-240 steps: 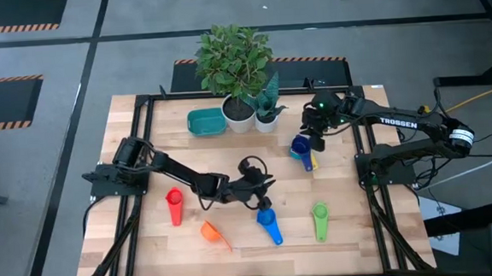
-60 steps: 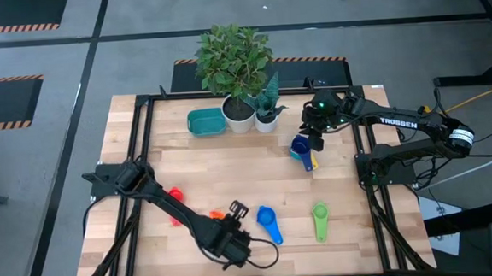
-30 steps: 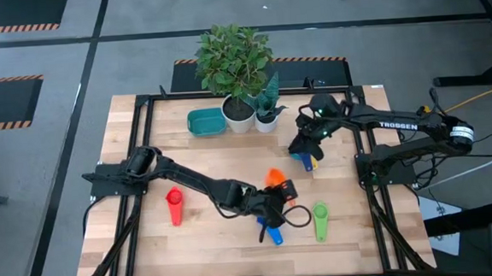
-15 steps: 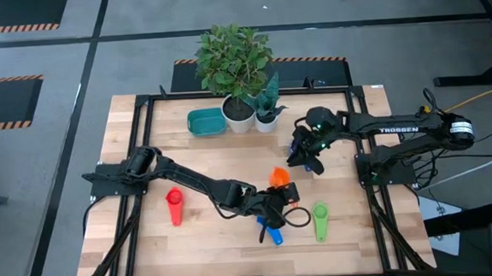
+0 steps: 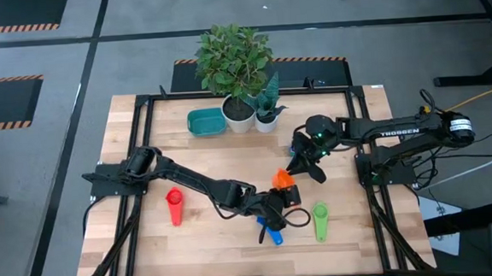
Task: Nest measuring cups in basket
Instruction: Stack the orange measuring cup on top of the blue measuring cup
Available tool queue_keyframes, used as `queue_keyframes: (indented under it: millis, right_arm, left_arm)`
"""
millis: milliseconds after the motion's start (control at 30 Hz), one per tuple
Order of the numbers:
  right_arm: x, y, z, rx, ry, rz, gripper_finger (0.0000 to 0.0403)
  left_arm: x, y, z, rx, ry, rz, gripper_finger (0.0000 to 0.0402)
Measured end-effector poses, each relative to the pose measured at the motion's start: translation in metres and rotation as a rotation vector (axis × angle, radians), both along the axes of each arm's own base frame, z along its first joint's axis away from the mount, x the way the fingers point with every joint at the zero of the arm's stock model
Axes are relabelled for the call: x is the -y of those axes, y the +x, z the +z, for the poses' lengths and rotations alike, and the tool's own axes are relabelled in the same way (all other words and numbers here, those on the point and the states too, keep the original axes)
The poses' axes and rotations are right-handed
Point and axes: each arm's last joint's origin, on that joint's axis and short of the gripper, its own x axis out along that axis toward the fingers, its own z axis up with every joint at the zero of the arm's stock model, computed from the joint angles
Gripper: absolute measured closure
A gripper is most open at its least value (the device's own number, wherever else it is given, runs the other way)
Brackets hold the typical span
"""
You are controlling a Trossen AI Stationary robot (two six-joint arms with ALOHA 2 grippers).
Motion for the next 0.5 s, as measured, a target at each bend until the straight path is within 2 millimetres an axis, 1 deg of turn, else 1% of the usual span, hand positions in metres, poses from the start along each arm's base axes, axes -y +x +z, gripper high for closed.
queue_keyframes:
  millis: [100, 500]
  right_arm:
    - [-0.0014, 0.0001, 0.0, 0.015, -0.027, 0.025, 0.0313]
    - [-0.004, 0.0005, 0.0002, 0.014, -0.02, 0.031, 0.0313]
  left_arm:
    - [0.0, 0.0, 0.0, 0.0, 0.0, 0.0, 0.0401]
    - [0.0003, 0.0003, 0.0004, -0.002, 0.022, -0.019, 0.0401]
